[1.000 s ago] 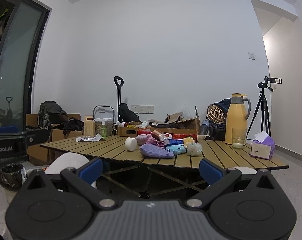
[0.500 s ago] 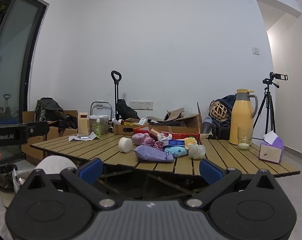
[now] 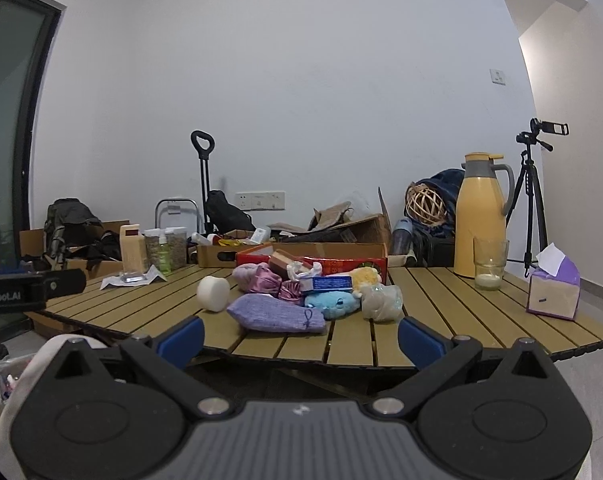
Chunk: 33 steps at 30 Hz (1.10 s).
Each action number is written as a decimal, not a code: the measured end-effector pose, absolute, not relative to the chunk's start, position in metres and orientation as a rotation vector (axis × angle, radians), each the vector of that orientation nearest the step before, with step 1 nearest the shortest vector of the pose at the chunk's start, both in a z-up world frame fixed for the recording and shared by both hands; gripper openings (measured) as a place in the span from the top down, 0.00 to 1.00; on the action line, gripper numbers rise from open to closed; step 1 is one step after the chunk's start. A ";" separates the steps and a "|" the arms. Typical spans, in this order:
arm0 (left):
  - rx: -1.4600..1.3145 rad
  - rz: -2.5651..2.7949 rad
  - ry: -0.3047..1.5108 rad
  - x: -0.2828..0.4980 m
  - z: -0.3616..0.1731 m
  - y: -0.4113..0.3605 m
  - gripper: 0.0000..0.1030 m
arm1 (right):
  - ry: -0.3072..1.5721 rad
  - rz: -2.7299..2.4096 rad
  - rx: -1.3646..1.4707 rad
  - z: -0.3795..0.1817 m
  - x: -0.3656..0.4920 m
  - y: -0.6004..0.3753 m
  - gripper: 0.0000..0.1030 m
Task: Organize soft objects
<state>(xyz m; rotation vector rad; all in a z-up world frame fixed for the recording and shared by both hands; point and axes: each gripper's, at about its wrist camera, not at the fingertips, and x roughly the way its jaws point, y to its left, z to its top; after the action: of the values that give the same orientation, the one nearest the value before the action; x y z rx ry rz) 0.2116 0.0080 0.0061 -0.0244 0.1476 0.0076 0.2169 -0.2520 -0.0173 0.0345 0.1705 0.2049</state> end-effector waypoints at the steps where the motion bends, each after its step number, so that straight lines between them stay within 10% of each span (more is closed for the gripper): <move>1: -0.024 0.008 0.154 0.214 0.005 0.008 0.00 | 0.175 0.206 0.035 -0.018 0.220 -0.251 0.00; 33: -0.089 -0.110 0.270 0.309 0.002 -0.010 0.01 | 0.200 0.204 0.109 -0.019 0.297 -0.264 0.00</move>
<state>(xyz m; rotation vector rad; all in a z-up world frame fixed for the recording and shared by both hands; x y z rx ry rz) 0.3085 -0.0104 0.0018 -0.0892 0.2698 -0.1100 0.2967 -0.2642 -0.0187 0.1094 0.2000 0.2044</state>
